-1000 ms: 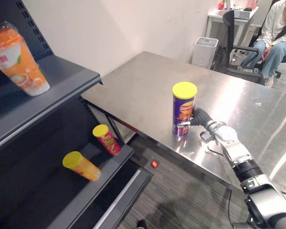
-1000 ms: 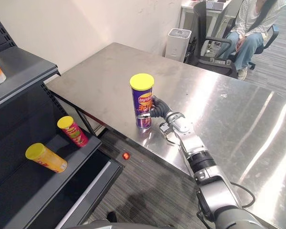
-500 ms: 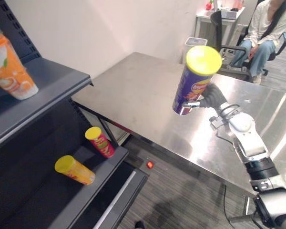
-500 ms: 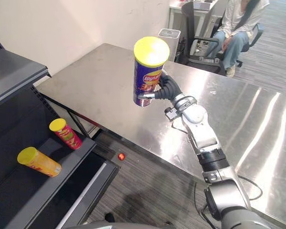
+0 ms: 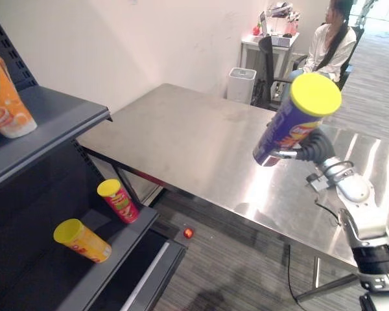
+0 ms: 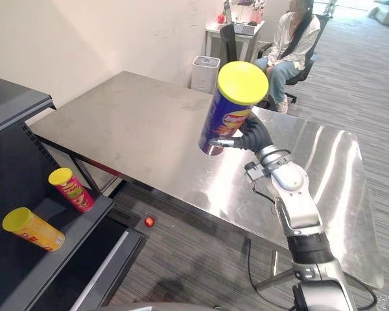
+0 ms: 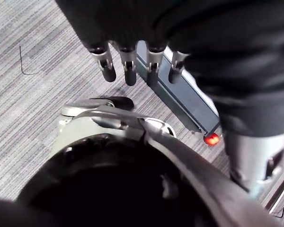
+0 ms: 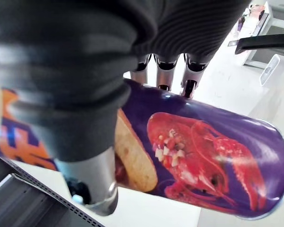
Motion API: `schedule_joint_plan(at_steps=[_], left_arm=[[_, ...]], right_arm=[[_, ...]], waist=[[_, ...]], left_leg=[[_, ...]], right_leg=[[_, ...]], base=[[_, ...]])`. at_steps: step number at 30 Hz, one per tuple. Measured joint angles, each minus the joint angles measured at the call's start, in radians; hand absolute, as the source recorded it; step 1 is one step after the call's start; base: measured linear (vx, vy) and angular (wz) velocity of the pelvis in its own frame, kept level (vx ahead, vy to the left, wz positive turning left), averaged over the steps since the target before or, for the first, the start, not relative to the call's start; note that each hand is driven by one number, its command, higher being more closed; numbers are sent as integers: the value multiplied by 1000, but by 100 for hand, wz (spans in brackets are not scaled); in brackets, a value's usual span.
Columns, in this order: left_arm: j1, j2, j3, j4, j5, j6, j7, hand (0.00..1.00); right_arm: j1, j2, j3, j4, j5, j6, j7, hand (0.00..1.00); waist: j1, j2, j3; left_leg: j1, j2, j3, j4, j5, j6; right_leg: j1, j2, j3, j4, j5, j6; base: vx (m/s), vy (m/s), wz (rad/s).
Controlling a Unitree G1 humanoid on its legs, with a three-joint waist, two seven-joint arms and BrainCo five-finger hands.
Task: Put the gum and the chips on the shelf.
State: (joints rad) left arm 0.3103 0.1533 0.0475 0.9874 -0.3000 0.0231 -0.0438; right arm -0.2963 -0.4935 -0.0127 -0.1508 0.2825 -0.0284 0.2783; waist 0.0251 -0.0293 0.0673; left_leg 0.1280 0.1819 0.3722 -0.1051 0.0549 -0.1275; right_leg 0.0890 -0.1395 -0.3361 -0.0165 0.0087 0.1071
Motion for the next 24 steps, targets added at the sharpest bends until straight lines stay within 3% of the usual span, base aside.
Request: schedule_joint_plan(at_steps=[6,16,24], left_arm=[[8,5,1,0,3,0,2,0],[7,4,19,1,8,1,9,0],[7,3,20,1,6,2,21,0]], right_arm=[[114,-1,-66,-47,14,0,39,100],[226,1,-99,-78,51,0,124,100],[250,7,-93,-78,51,0,146,100]], waist=[[-25,-13,-9],[-29,-23,-16],[-27,-23,-16]], left_leg=[[5,0,8,0,0,0],[14,8,38,0,-1,-2],[-5,8,14,0,0,-1]], right_leg=[[-1,1,11,-1,1,1],[-15,9,42,0,2,0],[-13,7,19,0,2,0]], base=[[9,2,-5],[17,0,-9],[9,-1,6]])
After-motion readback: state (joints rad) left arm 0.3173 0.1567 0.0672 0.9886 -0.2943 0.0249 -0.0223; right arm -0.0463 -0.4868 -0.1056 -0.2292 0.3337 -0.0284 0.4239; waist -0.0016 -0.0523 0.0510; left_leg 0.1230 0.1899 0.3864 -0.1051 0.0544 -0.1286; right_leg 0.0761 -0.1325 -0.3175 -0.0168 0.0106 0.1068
